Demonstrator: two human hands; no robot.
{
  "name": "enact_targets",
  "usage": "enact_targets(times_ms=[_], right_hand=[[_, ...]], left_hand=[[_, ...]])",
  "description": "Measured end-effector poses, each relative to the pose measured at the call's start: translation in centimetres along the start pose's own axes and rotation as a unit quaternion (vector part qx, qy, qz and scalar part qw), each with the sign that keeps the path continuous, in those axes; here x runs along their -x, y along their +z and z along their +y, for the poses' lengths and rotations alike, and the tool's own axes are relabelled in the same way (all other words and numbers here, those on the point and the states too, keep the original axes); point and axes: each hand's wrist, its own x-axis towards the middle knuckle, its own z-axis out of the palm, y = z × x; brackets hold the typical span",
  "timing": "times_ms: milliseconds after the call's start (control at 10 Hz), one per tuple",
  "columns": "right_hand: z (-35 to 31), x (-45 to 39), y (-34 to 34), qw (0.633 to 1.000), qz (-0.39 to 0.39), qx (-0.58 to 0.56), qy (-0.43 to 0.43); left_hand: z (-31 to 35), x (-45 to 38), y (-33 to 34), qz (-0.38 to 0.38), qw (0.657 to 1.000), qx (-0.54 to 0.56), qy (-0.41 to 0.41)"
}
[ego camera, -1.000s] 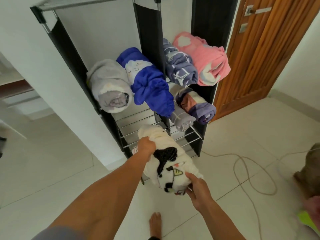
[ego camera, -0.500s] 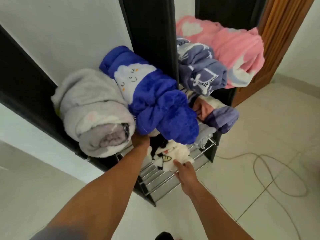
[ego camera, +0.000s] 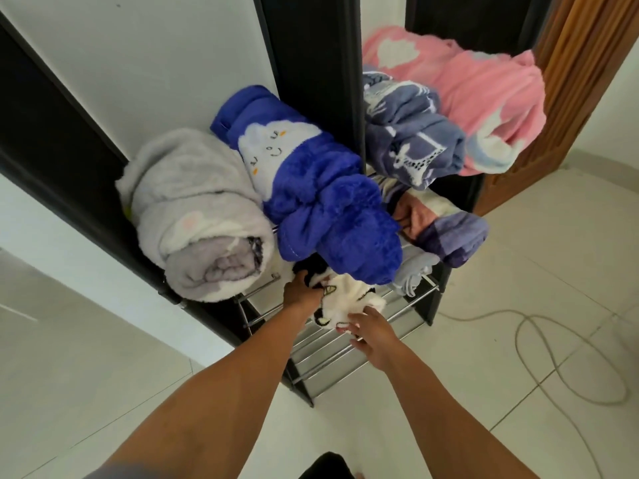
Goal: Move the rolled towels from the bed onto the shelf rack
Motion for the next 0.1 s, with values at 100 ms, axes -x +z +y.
enact_targets(times_ms=[100], right_hand=[[0.48, 1.89, -1.13, 1.0, -0.008, -0.009, 0.008]], left_hand=[[0.11, 1.62, 0.46, 0.009, 1.0, 0.007, 0.011]])
